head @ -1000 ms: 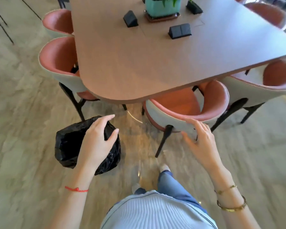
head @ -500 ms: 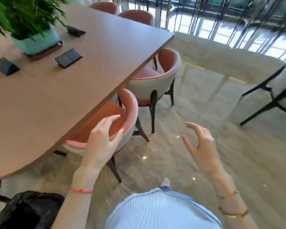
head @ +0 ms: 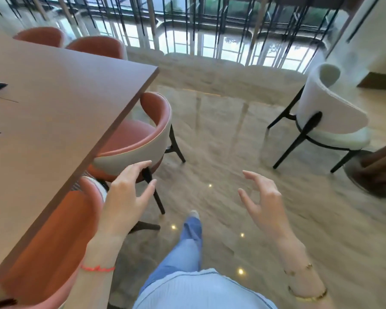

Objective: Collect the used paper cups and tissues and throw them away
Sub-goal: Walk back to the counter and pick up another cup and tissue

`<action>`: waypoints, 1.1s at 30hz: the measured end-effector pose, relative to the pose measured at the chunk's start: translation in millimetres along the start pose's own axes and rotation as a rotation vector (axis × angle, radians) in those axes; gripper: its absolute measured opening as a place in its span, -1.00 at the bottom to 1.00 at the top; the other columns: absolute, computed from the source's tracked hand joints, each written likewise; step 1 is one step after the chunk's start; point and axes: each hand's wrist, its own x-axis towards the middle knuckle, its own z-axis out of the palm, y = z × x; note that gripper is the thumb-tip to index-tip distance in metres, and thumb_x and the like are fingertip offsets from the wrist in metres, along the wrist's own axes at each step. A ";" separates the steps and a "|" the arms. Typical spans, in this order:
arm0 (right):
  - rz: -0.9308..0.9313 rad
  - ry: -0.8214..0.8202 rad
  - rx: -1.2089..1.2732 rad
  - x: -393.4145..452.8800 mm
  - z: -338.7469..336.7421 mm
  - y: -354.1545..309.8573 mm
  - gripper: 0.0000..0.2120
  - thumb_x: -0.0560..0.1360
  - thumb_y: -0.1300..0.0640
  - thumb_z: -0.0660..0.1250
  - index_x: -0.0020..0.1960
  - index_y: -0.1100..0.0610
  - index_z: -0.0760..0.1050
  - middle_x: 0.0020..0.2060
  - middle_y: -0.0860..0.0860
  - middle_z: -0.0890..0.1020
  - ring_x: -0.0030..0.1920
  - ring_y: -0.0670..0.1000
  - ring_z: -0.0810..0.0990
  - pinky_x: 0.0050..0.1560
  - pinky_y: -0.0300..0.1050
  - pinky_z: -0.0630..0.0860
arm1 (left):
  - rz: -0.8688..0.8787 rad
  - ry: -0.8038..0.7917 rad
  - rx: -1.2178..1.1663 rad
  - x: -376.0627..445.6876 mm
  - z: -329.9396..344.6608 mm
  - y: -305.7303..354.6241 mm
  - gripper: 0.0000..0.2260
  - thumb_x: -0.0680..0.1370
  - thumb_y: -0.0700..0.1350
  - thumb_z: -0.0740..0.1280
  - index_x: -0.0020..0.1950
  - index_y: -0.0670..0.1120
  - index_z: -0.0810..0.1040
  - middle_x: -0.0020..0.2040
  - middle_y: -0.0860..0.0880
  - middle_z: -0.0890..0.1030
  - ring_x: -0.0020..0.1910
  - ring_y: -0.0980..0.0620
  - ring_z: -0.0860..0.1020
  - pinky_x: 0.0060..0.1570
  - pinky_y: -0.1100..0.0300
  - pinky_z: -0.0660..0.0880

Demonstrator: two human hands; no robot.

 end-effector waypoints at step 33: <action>0.071 0.050 -0.017 752.8 26.6 186.4 -0.62 0.48 0.15 0.42 0.27 0.10 0.49 0.11 -0.04 0.59 0.21 -0.03 0.48 0.24 -0.30 0.28 | 0.108 -0.073 -0.011 762.5 239.7 18.8 -0.62 0.52 -0.11 0.41 0.34 -0.07 0.50 0.23 0.06 0.56 0.22 0.18 0.48 0.22 0.56 0.22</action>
